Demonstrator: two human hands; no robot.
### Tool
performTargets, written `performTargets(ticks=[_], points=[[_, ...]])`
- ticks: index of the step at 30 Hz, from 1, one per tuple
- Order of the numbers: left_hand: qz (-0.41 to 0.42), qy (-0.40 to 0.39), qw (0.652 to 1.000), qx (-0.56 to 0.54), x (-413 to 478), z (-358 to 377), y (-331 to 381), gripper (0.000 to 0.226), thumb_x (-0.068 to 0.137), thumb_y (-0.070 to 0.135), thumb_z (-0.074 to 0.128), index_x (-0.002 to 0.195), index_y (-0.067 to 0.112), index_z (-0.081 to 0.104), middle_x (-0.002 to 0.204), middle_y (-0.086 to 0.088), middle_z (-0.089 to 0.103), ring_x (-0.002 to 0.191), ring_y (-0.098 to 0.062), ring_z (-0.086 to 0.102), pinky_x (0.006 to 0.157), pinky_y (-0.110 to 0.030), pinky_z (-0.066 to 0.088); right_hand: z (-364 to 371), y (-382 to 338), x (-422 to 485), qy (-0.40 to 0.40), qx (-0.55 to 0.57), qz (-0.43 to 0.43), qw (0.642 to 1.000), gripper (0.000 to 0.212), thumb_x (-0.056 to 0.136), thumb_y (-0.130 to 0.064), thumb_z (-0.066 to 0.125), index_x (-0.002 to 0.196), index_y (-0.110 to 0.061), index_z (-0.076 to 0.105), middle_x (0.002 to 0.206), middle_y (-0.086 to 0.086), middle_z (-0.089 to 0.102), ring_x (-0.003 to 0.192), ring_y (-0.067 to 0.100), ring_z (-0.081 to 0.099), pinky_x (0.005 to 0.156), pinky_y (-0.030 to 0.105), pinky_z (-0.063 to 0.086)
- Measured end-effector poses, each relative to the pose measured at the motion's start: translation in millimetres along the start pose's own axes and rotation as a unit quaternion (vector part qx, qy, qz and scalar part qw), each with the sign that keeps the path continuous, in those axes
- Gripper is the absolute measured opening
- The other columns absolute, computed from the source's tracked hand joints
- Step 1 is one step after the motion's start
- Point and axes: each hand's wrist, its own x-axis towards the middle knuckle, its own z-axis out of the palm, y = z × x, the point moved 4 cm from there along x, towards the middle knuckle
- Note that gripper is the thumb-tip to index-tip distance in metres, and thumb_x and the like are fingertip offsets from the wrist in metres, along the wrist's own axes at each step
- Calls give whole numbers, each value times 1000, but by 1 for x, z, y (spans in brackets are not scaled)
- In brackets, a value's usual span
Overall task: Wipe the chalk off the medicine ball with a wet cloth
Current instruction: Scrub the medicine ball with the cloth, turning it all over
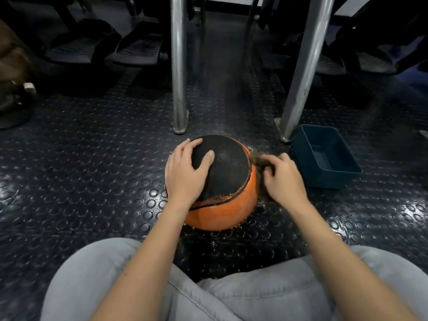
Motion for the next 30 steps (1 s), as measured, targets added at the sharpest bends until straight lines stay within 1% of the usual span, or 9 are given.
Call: performTargets(ticks=[3,8,9,14,17,20,22,28,30], points=[[4,-2,1000,7,0,2,1,55,81,59,42,128,33,53,139,9,45,130,-13,40,110,-39,28,-6,11,4,13,8,54,998,32,93,-10,46,121,-16,58,111,11,50,110,31,49,90,40,42],[-6,1,1000,15,-4,-2,-1,57,80,61,42,129,34,52,139,8,44,130,-14,38,109,-41,30,-9,-47,-24,65,137,-165,974,29,87,-14,47,109,-12,66,94,6,53,88,14,52,79,20,40],[-6,-3,1000,14,-4,-1,0,57,80,61,42,129,34,52,139,8,44,130,-14,38,109,-41,29,-4,-40,-23,65,144,-154,975,29,86,-13,47,106,-13,68,91,6,52,87,15,53,78,22,41],[2,-11,1000,10,-5,-1,0,57,80,62,42,129,35,51,140,10,42,130,-12,37,110,-42,29,-1,16,0,12,61,91,994,31,91,-9,48,111,-24,65,101,4,50,103,25,54,76,27,37],[-8,-11,1000,1,-5,-2,-2,56,79,62,42,128,37,51,140,13,41,130,-10,36,109,-44,30,-23,-21,-5,99,178,-13,979,31,85,-6,50,105,-20,67,99,4,56,95,14,55,78,15,36],[-7,-18,1000,4,-5,-2,-3,56,78,62,43,128,38,51,139,14,41,130,-10,37,109,-43,30,-14,-43,-18,74,183,-118,973,31,84,-10,50,105,-19,69,91,5,55,89,15,55,81,22,44],[-1,-26,1000,0,-4,0,-1,56,78,62,44,128,38,52,140,13,41,130,-10,36,110,-41,29,-2,-28,-16,52,162,-59,984,31,88,-11,50,110,-23,68,91,5,52,92,21,54,80,31,44],[11,-38,999,4,-2,1,1,51,82,60,51,128,38,52,140,13,41,128,-12,35,108,-37,29,8,17,-3,-36,32,137,989,35,95,-16,40,125,-29,55,117,11,52,107,30,52,84,37,41],[7,-36,999,-12,-3,-2,-4,55,77,63,48,126,39,53,138,14,41,126,-10,36,106,-35,30,1,6,-4,1,85,117,989,35,93,-13,42,121,-27,58,114,8,54,104,23,53,83,29,37]])
